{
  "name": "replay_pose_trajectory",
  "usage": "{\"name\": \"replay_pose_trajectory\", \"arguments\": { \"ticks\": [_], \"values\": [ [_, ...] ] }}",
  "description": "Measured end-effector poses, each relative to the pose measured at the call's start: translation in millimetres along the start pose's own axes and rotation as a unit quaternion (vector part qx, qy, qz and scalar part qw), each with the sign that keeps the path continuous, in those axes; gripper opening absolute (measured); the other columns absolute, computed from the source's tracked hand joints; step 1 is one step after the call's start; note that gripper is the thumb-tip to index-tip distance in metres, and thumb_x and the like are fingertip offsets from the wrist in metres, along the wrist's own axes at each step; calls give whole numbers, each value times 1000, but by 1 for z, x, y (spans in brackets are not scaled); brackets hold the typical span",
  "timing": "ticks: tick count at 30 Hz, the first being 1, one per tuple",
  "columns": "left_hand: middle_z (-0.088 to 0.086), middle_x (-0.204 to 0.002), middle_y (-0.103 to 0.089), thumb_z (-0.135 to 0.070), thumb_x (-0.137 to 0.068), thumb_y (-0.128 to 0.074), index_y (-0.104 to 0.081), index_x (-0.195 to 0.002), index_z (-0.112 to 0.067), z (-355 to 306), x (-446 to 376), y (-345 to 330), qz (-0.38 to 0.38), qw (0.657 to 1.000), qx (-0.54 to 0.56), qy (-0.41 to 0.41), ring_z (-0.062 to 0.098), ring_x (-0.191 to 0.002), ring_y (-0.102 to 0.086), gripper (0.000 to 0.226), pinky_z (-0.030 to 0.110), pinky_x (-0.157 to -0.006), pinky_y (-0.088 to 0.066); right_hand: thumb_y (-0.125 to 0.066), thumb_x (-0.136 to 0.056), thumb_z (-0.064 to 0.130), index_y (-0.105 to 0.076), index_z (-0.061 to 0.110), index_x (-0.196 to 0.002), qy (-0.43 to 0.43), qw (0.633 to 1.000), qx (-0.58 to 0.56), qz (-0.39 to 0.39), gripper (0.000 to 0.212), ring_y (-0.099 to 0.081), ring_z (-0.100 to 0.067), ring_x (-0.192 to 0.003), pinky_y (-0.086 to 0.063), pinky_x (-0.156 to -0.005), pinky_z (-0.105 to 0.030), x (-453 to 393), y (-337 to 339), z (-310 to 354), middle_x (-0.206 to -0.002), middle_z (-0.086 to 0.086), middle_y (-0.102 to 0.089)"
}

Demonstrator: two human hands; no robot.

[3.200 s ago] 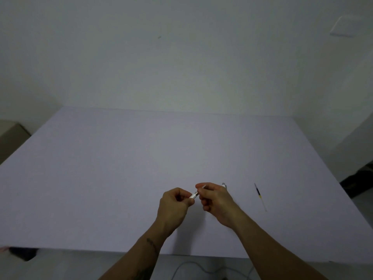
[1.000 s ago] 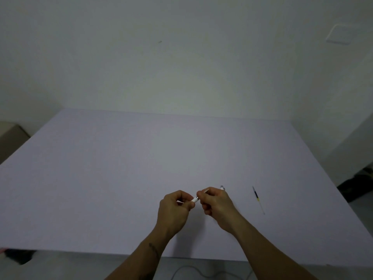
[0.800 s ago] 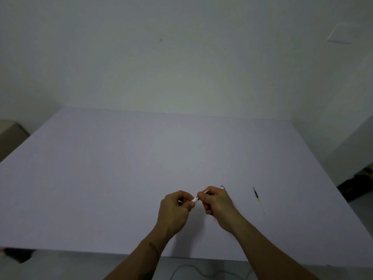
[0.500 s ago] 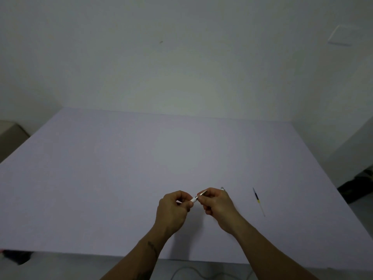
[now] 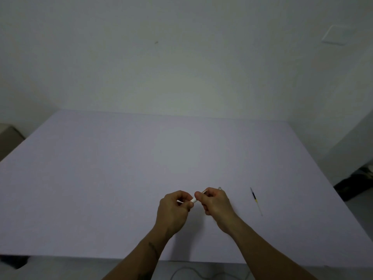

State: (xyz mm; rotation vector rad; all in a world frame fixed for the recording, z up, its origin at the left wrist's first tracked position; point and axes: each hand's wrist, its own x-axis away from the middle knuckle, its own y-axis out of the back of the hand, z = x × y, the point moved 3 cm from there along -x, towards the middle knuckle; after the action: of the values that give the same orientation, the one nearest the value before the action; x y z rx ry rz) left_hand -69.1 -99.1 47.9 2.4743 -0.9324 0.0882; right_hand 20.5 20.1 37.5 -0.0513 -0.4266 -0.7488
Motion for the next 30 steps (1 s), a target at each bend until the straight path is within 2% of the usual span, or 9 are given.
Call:
{"name": "replay_pose_trajectory", "arguments": {
  "ticks": [3,4,7,13,15,18,23,27,30],
  "values": [
    [-1,-84,-70,-12,-84,-71,-72,-85,-18,0,1,-2,-3,1000,-2,1,17,-78,-66,6,24,-69,-53,-69,-86,13,-73,11,-84,-12,998,-49,28,4,-53,-11,-55,-45,-51,-23,3,1,-4,-61,0,-62],
    [-1,-84,-69,-12,-83,-72,-72,-84,-19,1,1,-3,-5,1000,-3,2,16,-78,-65,7,24,-69,-53,-69,-86,8,-75,11,-87,-14,998,-58,29,7,-56,-12,-59,-46,-53,-24,3,2,-5,-64,-1,-64],
    [-6,-79,-68,-12,-81,-74,-70,-79,-24,3,1,-5,-10,1000,-8,4,13,-75,-63,13,18,-63,-48,-68,-86,4,-76,10,-82,-12,999,-40,13,11,-56,-13,-60,-47,-55,-25,3,5,-8,-60,0,-64],
    [-16,-76,-67,-13,-80,-74,-65,-74,-35,1,2,-8,-28,999,-32,-20,6,-72,-64,24,14,-61,-46,-69,-88,15,-70,7,-80,-29,998,-56,10,11,-50,-12,-53,-43,-50,-23,4,4,-9,-59,-2,-58],
    [-16,-75,-67,-13,-80,-75,-66,-75,-34,0,2,-8,-37,998,-44,-31,5,-71,-64,24,13,-61,-46,-67,-88,8,-72,6,-87,-34,996,-75,18,5,-53,-14,-59,-46,-53,-24,4,6,-11,-63,-4,-61],
    [-11,-77,-69,-12,-81,-74,-69,-80,-28,-1,3,-8,-42,996,-66,-49,8,-69,-65,17,16,-63,-49,-64,-88,0,-75,6,-90,-39,995,-90,13,13,-55,-17,-63,-47,-56,-27,4,11,-13,-66,-5,-64],
    [-5,-86,-72,-12,-83,-72,-72,-89,-21,-3,6,-10,-39,992,-95,-71,11,-76,-65,11,22,-73,-54,-66,-90,12,-71,8,-79,-27,999,-30,-8,12,-50,-12,-54,-43,-49,-21,3,12,-16,-56,1,-58],
    [-9,-82,-69,-11,-83,-72,-71,-88,-22,-1,3,-8,-38,992,-98,-75,7,-74,-64,12,12,-67,-47,-66,-88,11,-72,10,-83,-20,999,-28,18,8,-51,-8,-52,-43,-49,-21,3,13,-16,-57,2,-61],
    [-12,-80,-66,-11,-82,-72,-70,-87,-24,2,3,-9,-31,992,-96,-70,5,-73,-63,14,9,-65,-44,-69,-85,8,-75,11,-80,-14,1000,-3,2,9,-50,-9,-51,-41,-47,-21,1,15,-14,-55,3,-60]
  ]
}}
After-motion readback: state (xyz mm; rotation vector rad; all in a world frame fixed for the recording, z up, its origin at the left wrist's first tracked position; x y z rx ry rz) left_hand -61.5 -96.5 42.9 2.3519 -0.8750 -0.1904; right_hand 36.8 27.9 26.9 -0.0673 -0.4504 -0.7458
